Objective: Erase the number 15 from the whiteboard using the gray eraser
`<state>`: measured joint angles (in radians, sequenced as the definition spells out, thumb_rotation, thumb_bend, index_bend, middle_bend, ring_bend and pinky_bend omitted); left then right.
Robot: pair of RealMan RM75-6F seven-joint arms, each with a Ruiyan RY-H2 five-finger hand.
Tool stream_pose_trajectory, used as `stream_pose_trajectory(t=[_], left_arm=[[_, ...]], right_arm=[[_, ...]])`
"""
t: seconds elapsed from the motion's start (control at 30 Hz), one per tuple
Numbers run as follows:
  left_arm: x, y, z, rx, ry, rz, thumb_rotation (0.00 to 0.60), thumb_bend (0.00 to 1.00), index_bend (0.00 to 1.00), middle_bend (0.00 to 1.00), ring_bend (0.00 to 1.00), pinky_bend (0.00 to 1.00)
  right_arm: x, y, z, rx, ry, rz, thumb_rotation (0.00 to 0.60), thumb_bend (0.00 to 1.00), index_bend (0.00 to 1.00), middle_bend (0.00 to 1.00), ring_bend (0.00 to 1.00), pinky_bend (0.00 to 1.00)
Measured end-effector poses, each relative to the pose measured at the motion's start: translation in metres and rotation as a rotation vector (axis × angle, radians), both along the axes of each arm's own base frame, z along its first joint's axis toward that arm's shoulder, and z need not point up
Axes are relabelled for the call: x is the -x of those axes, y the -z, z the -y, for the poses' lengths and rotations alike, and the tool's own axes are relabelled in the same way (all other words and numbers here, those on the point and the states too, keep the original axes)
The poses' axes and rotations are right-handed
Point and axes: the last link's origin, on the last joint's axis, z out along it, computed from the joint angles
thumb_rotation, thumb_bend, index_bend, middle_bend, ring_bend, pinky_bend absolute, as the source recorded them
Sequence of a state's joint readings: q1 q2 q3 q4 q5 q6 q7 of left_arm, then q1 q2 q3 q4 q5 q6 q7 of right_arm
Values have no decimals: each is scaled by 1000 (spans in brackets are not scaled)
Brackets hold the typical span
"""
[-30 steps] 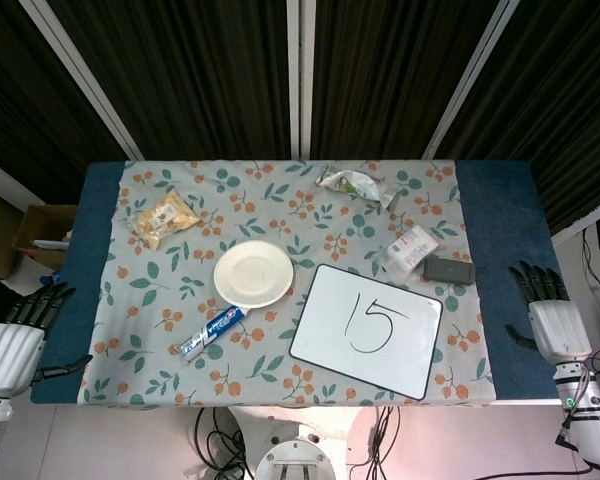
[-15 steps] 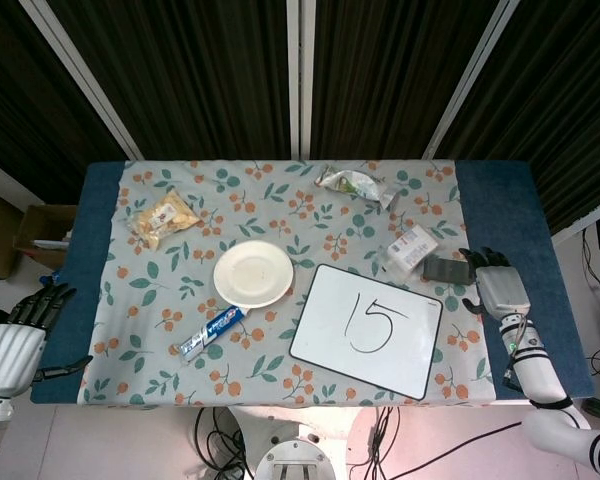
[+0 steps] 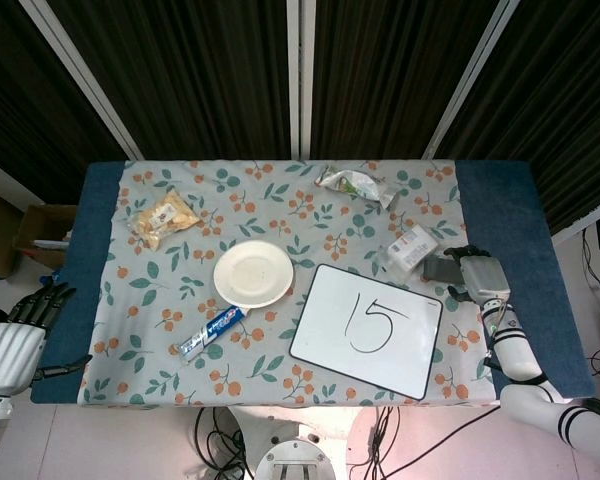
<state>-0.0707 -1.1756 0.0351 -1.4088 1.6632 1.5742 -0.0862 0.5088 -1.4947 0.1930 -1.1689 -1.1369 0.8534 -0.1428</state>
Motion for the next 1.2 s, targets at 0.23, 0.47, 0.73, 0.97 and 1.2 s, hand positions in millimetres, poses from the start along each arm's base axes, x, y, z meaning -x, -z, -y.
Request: stream_pose_trajectory(t=[0.23,0.47,0.73,0.97,1.2], left_arm=[[0,1,-1,4,-1,-1,415,69,101,90,79,176],[0,2,-2,8,-3,-1,414,70,100,89,79,176],[1,2,-1,8,-5,1,416,70,101,90,79,177],[2,3,-1,8,-6,5,414,70,101,90,79,176],[3,2,-1,4,-10,6,416,70,101,90,79,177]], right_arm=[[-3,5,2,6,-17,10,600,258,336,292,228,313],[-4,8,4,7,-15,8,600,261,336,289,231,322],[-4,7,3,27,-31,-5,600,261,338,282,237,335],[-3,9,1,24,-35,-24,600,271,349,311,252,335],[-2,11,2,35,-35,-36,600,293,421,381,272,345]])
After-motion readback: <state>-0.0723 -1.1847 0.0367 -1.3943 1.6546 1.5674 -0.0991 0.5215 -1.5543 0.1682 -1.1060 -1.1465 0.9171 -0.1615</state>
